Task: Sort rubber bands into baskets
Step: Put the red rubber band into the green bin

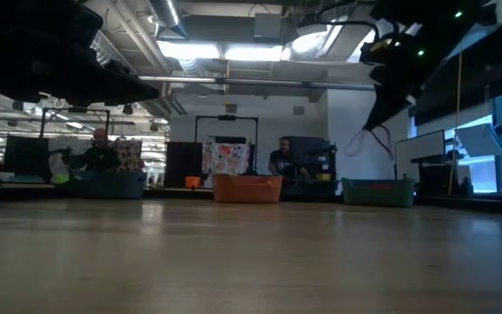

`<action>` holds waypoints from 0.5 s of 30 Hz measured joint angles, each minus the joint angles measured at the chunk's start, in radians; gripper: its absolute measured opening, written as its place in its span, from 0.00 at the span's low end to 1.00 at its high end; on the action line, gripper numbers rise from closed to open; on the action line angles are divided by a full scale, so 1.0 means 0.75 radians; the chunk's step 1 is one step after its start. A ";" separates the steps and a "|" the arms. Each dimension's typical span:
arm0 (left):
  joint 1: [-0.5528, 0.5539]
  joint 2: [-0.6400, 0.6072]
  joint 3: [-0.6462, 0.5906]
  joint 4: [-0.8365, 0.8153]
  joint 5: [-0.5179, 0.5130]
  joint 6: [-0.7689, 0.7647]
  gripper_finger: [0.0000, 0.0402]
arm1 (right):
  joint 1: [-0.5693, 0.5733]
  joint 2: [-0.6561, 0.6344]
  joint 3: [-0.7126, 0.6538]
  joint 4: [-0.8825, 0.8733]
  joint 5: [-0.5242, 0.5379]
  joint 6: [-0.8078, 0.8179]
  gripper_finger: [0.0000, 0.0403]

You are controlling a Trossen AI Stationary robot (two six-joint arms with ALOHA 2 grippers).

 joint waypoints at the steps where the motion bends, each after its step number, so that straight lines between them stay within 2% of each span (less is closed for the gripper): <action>1: 0.000 0.000 0.000 0.000 0.000 0.000 0.36 | -0.039 -0.010 0.000 0.007 0.019 -0.030 0.01; 10: 0.000 0.000 0.000 -0.001 0.000 0.001 0.36 | -0.347 -0.004 0.002 0.091 0.035 -0.375 0.01; 15: 0.001 0.000 0.000 -0.004 0.000 0.011 0.36 | -0.452 -0.004 0.002 0.100 0.034 -0.457 0.01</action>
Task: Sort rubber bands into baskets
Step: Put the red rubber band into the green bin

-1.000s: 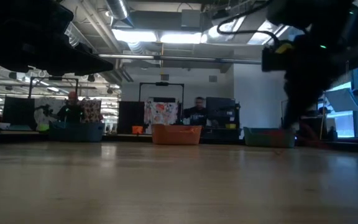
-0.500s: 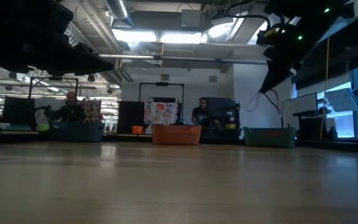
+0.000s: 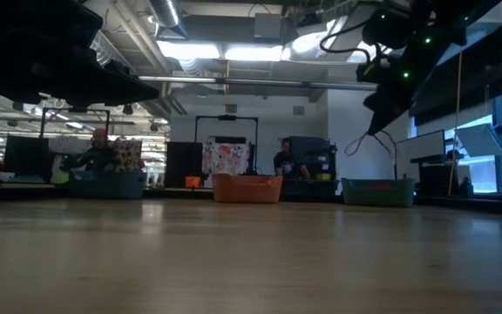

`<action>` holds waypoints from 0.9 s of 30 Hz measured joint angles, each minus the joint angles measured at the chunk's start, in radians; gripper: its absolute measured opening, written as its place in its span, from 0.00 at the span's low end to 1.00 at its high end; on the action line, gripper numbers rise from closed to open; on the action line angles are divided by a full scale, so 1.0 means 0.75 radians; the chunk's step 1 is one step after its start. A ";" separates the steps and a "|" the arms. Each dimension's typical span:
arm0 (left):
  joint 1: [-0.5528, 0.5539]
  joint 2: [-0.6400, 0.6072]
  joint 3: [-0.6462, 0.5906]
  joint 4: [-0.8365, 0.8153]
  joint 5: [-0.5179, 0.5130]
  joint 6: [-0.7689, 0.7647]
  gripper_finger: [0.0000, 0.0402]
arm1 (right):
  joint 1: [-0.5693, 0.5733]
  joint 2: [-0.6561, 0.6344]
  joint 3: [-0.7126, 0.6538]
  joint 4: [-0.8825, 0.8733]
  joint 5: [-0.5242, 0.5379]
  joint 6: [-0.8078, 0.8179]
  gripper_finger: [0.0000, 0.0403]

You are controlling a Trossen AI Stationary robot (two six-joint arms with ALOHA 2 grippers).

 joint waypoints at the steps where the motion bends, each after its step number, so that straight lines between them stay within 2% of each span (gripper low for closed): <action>1: 0.000 0.000 0.000 -0.001 0.000 0.000 0.36 | -0.017 0.000 0.000 -0.002 0.000 -0.004 0.01; 10: 0.000 0.000 0.000 -0.002 0.000 0.000 0.36 | -0.113 0.023 0.000 0.010 -0.064 -0.192 0.01; 16: 0.000 0.000 0.000 -0.007 -0.001 0.003 0.36 | -0.154 0.100 -0.001 0.004 -0.069 -0.311 0.01; 27: 0.000 0.000 0.000 -0.007 -0.001 0.005 0.36 | -0.341 0.311 -0.001 0.160 -0.030 -0.257 0.04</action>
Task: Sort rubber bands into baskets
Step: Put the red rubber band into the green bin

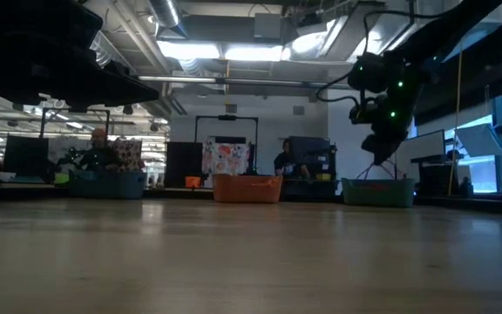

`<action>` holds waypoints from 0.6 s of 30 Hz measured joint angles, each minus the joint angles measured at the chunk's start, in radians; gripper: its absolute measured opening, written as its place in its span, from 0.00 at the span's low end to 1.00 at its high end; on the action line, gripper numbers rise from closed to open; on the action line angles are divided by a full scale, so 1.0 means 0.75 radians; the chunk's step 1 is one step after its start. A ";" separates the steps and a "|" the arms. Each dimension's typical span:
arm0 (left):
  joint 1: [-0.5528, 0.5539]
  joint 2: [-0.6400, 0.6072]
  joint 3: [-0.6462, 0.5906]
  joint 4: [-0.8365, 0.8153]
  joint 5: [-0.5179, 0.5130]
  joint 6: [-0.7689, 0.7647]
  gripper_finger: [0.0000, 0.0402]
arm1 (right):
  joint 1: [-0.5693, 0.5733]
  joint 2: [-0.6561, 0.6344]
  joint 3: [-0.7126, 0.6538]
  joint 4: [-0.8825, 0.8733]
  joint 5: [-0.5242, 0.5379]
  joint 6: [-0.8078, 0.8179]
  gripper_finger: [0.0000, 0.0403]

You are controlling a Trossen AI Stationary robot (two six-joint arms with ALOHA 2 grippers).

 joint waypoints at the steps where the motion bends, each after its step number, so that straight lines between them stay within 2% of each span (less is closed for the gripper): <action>1: 0.000 0.000 0.000 0.000 0.000 0.000 0.36 | -0.008 0.011 0.000 0.003 -0.021 0.010 0.06; 4: 0.000 0.000 0.000 -0.001 0.000 0.000 0.36 | -0.014 0.031 -0.001 -0.014 -0.101 0.029 0.18; 6: 0.000 0.000 0.000 0.000 0.000 0.000 0.36 | -0.010 0.026 0.004 -0.041 -0.072 0.028 0.27; 9: 0.000 0.000 0.000 -0.001 0.000 -0.001 0.36 | -0.011 -0.006 0.063 -0.213 -0.072 0.089 0.39; 11: 0.000 0.000 0.000 -0.001 0.000 -0.002 0.36 | -0.013 -0.036 0.125 -0.352 -0.192 0.158 0.44; 13: 0.000 0.000 0.000 -0.001 0.000 -0.003 0.36 | 0.008 -0.072 0.177 -0.495 -0.384 0.242 0.48; 16: 0.000 0.000 0.000 -0.002 0.000 -0.018 0.36 | 0.093 -0.143 0.204 -0.630 -0.624 0.376 0.51; 18: 0.000 0.000 0.000 -0.002 0.000 -0.025 0.36 | 0.186 -0.189 0.199 -0.694 -0.720 0.478 0.51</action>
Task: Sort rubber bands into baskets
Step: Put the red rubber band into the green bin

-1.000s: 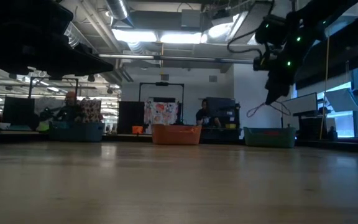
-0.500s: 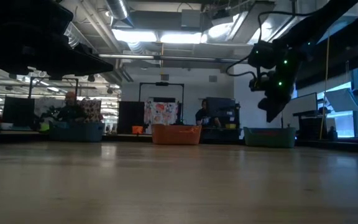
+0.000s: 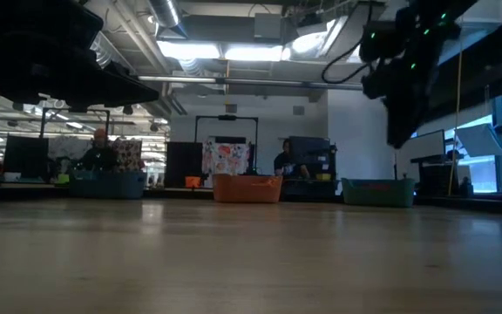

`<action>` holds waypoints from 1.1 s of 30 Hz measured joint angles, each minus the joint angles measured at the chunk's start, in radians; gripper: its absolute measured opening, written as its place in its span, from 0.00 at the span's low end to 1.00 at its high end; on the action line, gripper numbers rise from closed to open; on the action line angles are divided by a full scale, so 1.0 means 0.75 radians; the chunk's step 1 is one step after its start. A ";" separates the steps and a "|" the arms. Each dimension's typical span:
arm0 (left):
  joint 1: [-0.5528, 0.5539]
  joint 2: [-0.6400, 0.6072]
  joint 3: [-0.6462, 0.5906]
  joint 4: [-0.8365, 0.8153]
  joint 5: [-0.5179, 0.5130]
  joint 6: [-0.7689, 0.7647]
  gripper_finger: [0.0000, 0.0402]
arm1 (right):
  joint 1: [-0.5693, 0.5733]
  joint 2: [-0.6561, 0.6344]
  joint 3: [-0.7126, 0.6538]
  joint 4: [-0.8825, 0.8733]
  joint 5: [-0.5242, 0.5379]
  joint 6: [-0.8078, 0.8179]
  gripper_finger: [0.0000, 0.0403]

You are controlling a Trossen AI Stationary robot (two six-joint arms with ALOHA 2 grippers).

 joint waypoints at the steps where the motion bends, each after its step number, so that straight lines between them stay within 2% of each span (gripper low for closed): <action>1: 0.000 0.000 0.000 0.000 0.000 -0.002 0.36 | 0.051 -0.017 -0.006 -0.027 -0.028 0.052 0.51; 8: 0.000 0.000 0.000 -0.009 0.000 -0.004 0.36 | 0.488 -0.054 -0.060 -0.174 -0.056 0.483 0.48; 16: 0.000 0.000 0.000 -0.002 0.000 -0.006 0.36 | 1.052 -0.053 -0.125 -0.145 -0.098 1.166 0.48; 22: 0.000 -0.001 0.000 0.002 0.000 0.001 0.36 | 1.414 -0.029 -0.182 0.115 -0.075 1.590 0.48; 27: 0.001 -0.001 0.000 0.001 0.000 0.000 0.36 | 1.664 0.106 -0.217 0.375 -0.050 1.703 0.48; 33: 0.000 -0.001 0.000 -0.027 0.000 0.001 0.36 | 1.824 0.317 -0.217 0.443 -0.009 1.667 0.48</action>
